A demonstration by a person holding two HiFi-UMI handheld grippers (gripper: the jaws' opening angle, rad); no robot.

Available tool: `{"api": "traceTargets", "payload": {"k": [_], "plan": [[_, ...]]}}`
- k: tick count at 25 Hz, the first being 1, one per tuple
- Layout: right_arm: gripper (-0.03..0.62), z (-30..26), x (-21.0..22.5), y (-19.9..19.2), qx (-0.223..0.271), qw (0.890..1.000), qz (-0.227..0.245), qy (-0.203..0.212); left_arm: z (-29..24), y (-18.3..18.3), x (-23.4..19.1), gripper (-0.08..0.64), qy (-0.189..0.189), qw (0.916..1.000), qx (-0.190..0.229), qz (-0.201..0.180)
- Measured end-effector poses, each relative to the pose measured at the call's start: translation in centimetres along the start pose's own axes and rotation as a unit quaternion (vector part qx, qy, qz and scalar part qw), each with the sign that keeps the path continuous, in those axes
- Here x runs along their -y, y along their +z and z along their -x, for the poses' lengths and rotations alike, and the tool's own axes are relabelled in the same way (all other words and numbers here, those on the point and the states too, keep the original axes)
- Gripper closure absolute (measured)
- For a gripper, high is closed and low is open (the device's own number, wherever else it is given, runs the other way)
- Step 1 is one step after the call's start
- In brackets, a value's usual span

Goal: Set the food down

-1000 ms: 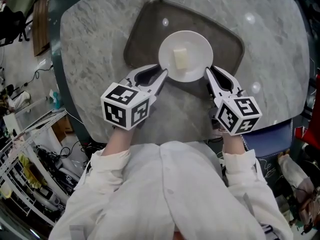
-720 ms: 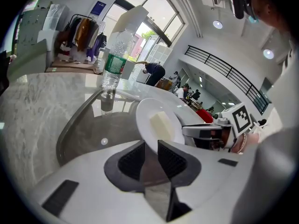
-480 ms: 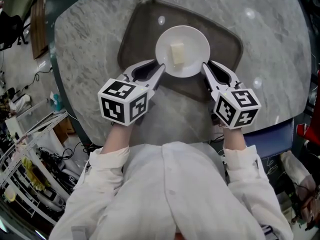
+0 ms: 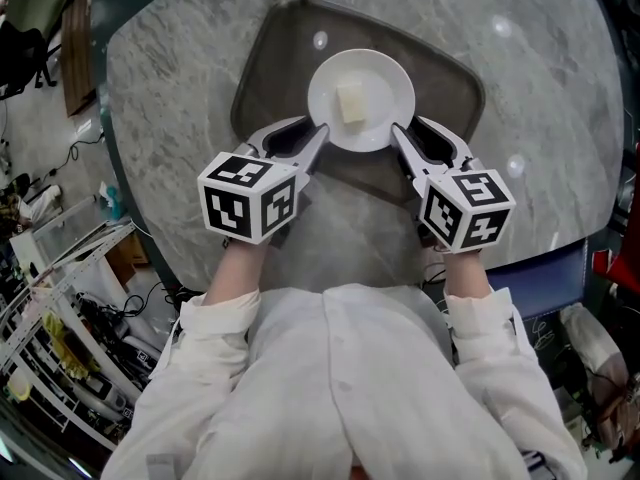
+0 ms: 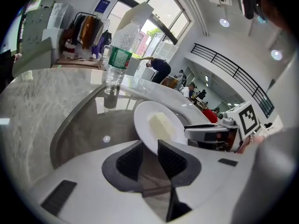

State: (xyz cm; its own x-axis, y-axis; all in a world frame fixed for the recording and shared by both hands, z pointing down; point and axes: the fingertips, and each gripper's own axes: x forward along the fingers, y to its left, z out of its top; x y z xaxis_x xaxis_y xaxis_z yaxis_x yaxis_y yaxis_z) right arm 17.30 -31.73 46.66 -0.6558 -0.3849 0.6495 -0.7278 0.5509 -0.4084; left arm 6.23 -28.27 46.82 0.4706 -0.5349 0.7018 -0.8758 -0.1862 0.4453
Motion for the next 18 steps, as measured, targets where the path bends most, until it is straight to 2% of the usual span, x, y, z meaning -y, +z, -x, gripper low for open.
{"api": "traceTargets", "payload": {"k": [7,18], "plan": [[0.469,-0.21,-0.17,-0.24,-0.006,1.0,0.004,-0.003,-0.46,-0.34,-0.28,0.468,0.015,0.9998,-0.008,-0.006],[0.469,-0.44,-0.09,-0.69,-0.015,1.0,0.011,-0.015,-0.77,-0.49,-0.73,0.466,0.032,0.9991,-0.022,-0.018]]}}
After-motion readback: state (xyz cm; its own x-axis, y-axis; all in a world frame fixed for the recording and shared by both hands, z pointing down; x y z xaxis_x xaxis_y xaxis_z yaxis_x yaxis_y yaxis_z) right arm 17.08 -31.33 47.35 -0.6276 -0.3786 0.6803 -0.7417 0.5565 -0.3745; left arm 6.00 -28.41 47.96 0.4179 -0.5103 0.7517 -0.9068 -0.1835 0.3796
